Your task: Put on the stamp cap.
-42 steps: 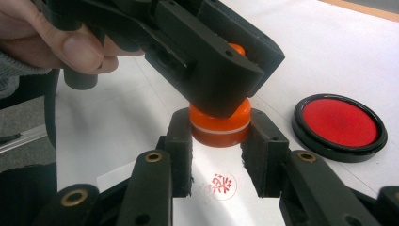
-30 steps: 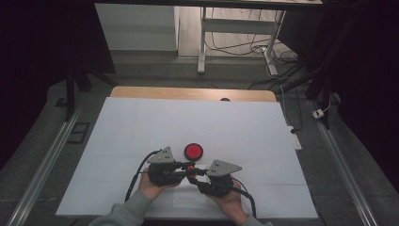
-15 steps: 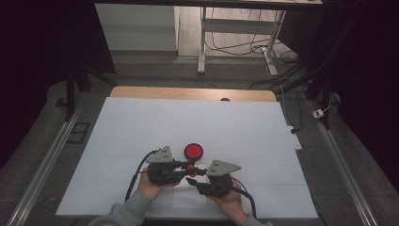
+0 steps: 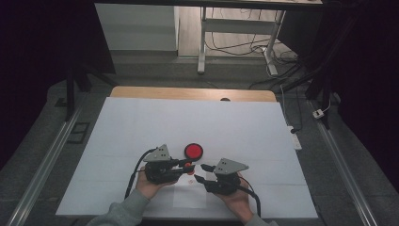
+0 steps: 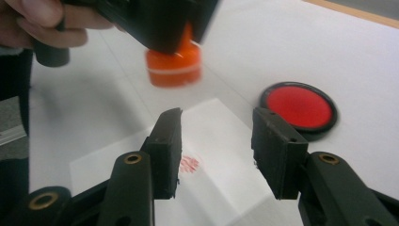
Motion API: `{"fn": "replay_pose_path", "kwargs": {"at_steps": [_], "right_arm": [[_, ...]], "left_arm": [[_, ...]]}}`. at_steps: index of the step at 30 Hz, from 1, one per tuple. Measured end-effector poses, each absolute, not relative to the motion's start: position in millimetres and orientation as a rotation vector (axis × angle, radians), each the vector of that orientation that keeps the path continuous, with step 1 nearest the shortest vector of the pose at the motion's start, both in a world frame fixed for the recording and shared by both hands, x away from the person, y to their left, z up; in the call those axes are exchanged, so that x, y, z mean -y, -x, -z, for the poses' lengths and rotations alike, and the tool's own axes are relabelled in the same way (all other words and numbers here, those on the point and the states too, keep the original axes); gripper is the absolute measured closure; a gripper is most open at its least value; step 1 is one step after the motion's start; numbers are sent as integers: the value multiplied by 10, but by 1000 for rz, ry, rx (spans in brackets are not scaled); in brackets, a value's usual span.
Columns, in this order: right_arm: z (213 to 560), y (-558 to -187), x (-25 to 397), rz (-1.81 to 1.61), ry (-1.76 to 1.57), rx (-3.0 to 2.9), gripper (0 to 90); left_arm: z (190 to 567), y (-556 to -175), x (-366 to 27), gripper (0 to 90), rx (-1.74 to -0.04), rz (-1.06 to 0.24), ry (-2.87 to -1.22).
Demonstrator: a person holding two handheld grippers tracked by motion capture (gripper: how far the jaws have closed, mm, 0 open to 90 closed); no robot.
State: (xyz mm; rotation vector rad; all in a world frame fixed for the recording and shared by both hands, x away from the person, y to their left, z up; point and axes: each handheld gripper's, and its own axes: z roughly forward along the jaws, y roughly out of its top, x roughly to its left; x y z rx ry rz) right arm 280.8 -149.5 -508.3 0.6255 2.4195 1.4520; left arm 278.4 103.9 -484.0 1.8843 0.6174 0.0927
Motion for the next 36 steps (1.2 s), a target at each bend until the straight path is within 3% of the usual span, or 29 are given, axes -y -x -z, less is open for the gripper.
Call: {"fn": "replay_pose_path", "kwargs": {"at_steps": [26,36], "right_arm": [[5036,-2787,2805,-1335,-908,-2244,488],[5083,-2829,2996,-1306,-966,-2218,486]], "left_arm": [[4767,-2874,-1216,722,-691,-124,-1877],[4734,-2936,-1331,722,-727,-165,-1864]]}}
